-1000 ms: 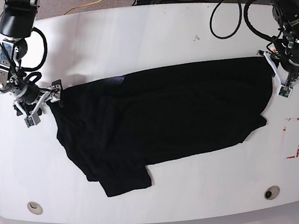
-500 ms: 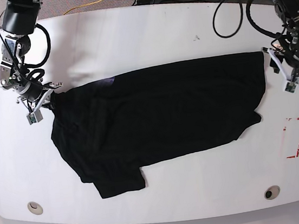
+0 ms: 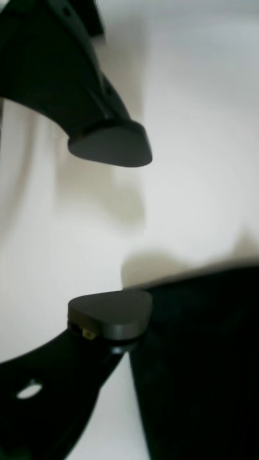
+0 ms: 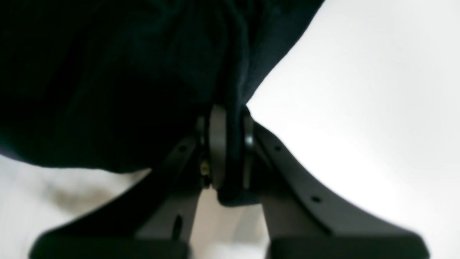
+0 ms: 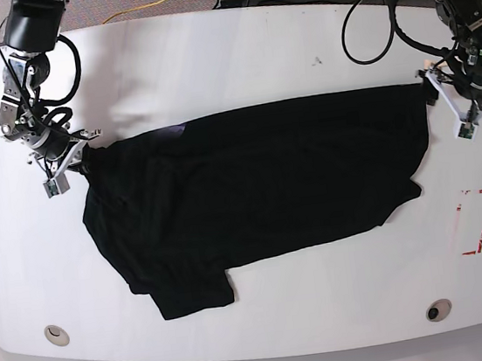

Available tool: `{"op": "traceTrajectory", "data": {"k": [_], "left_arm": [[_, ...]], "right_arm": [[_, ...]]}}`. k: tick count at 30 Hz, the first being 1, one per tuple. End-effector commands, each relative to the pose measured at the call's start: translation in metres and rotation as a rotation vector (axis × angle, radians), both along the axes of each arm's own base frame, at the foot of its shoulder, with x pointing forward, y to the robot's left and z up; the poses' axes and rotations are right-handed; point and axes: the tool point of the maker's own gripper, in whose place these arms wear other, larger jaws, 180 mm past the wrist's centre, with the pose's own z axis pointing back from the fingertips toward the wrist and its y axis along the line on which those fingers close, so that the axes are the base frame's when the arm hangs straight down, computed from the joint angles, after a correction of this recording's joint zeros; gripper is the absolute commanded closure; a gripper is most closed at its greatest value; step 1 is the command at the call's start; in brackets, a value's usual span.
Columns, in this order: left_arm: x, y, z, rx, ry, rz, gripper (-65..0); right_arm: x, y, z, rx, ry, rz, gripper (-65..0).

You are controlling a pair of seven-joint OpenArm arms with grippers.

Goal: Layout the t-shirt on the table in an organized manner, then fold the t-shirt properly
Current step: 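Hold the shirt edge corners with both grippers and pull them apart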

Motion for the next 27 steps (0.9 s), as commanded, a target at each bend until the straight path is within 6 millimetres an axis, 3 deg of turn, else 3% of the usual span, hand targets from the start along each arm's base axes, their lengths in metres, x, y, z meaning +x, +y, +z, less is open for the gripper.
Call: {"op": "traceTrajectory", "data": {"k": [1, 12, 22, 27], "left_arm": [[0.005, -0.005, -0.001, -0.01, -0.008, -0.006, -50.7], [0.005, -0.032, -0.013, -0.087, -0.01, -0.007, -50.7], [0.006, -0.035, -0.014, -0.109, -0.014, -0.012, -50.7], [0.003, -0.039, -0.027, -0.13, 0.022, -0.019, -50.7]], "right_arm": [[-0.01, -0.001, -0.006, -0.039, 0.051, 0.024, -1.0], [-0.008, 0.004, 0.0, -0.048, 0.03, 0.038, -1.1], [-0.009, 0.004, 0.0, -0.048, 0.032, 0.038, -1.1], [-0.009, 0.004, 0.0, -0.048, 0.032, 0.038, -1.1]]}}
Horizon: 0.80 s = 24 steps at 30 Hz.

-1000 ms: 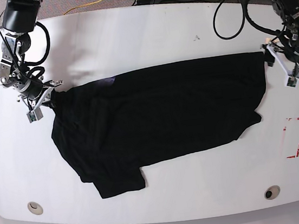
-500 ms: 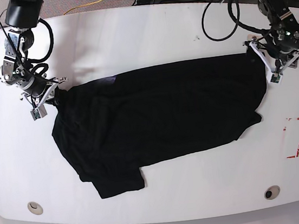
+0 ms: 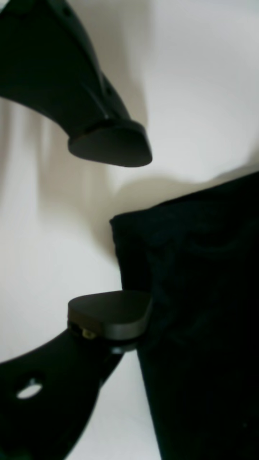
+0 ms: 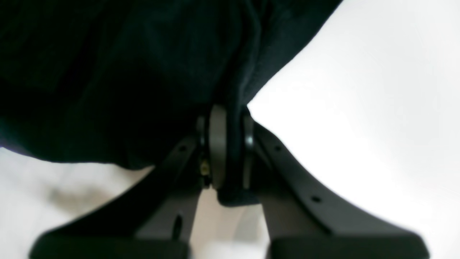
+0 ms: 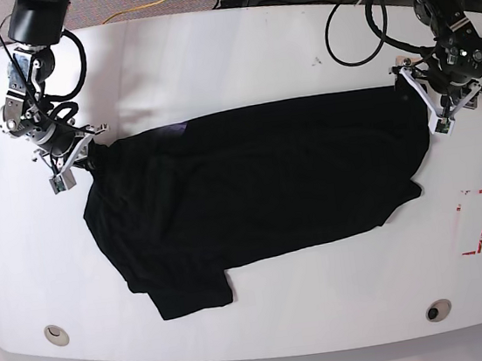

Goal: Layout the t-shirt on the table in an organized manner, then fold the t-shirt properly
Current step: 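Hold the shirt edge corners with both grippers and pull them apart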

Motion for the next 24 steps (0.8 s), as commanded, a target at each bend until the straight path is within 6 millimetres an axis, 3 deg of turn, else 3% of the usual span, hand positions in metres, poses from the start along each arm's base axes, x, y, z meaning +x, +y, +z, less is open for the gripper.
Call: {"op": "traceTrajectory", "data": {"k": [1, 15, 18, 21, 24], "left_arm": [[0.005, -0.002, -0.002, -0.012, -0.005, -0.015, -50.6], [0.008, -0.005, -0.012, -0.051, -0.024, -0.014, -50.1], [0.006, -0.005, -0.015, -0.055, -0.014, -0.011, -43.2], [0.003, -0.005, -0.021, -0.064, 0.003, -0.007, -29.9], [0.0, 0.002, -0.026, -0.06, 0.026, -0.002, -20.7]], "right_arm": [[-0.005, -0.006, -0.002, -0.039, 0.036, 0.018, -1.1], [-0.003, -0.005, 0.001, -0.043, 0.027, 0.021, -1.1], [-0.003, -0.006, 0.001, -0.042, 0.027, 0.02, -1.0], [-0.003, -0.006, 0.001, -0.043, 0.027, 0.018, -0.8], [-0.003, -0.007, 0.001, -0.043, 0.026, 0.015, -0.6]]}}
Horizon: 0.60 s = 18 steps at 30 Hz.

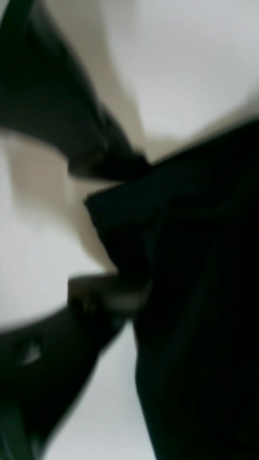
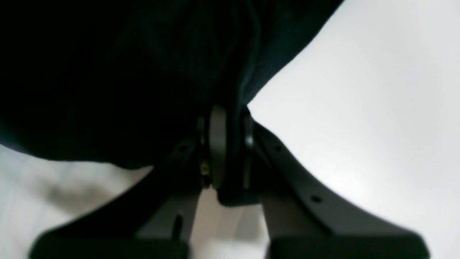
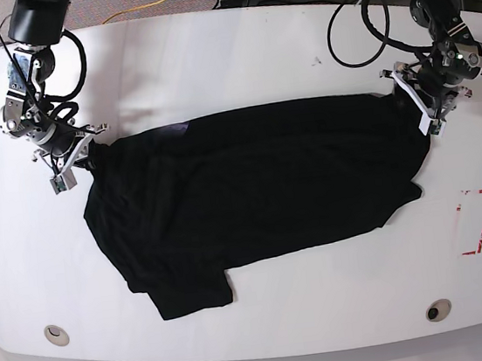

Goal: Layout the t-shirt on the table in an organized manner, then fold the t-shirt properly
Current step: 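Hold the shirt edge corners with both grippers and pull them apart, then drag the held shirt edge with both grippers away from the shirt body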

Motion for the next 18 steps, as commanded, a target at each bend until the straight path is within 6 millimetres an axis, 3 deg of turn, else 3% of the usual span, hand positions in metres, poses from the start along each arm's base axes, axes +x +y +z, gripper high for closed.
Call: {"op": "traceTrajectory", "data": {"k": [1, 10, 15, 18], "left_arm": [[-0.011, 0.017, -0.007, 0.054, 0.069, 0.009, -18.7], [-0.015, 0.027, -0.011, 0.067, 0.095, 0.011, 0.0], [-0.017, 0.029, -0.01, 0.073, 0.095, 0.011, 0.0], [-0.028, 0.031, -0.016, 0.077, 0.12, 0.012, 0.0]], "right_arm": [[-0.002, -0.007, 0.001, -0.035, 0.021, 0.01, -0.6], [-0.014, -0.007, -0.004, -0.041, 0.039, 0.014, -0.6], [-0.026, -0.006, -0.004, -0.063, 0.058, 0.032, -0.6], [-0.033, -0.005, -0.002, -0.082, 0.068, 0.045, -0.6]]}}
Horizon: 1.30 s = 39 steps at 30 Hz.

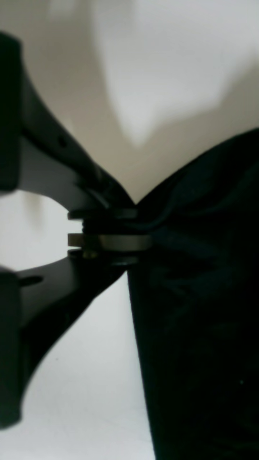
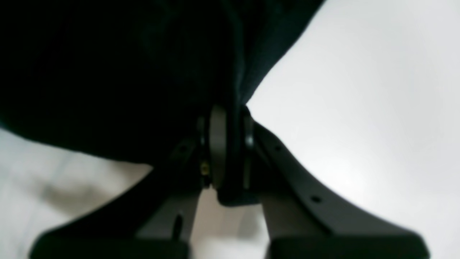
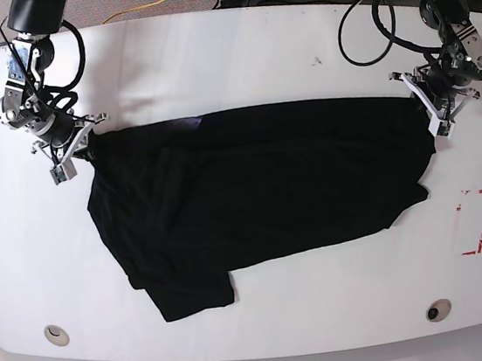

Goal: Layout the t-shirt on the table in an organized manner, then fold the t-shirt properly
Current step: 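Drag the held shirt edge with both grippers away from the shirt body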

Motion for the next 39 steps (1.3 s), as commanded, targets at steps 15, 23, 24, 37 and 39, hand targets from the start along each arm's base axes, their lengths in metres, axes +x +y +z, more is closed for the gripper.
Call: {"op": "traceTrajectory", "data": {"k": [15, 23, 24, 37, 39], "left_arm": [[-0.084, 0.025, 0.005, 0.197, 0.158, -0.064, 0.0], [-0.116, 0.026, 0.015, 0.263, 0.237, -0.09, 0.0], [-0.12, 0.026, 0.014, 0.265, 0.245, -0.093, 0.0], [-0.133, 0.027, 0.01, 0.267, 0.277, -0.098, 0.0], [-0.132, 0.03, 0.012, 0.277, 0.276, -0.101, -0.4]], "right_arm": [[-0.068, -0.026, 0.009, -0.149, 0.113, -0.003, -0.6], [-0.103, -0.039, 0.017, -0.217, 0.164, -0.009, -0.6], [-0.108, -0.039, 0.018, -0.224, 0.174, -0.006, -0.6], [-0.127, -0.038, 0.017, -0.241, 0.208, 0.011, -0.6], [-0.127, -0.038, 0.017, -0.241, 0.208, 0.011, -0.8]]}}
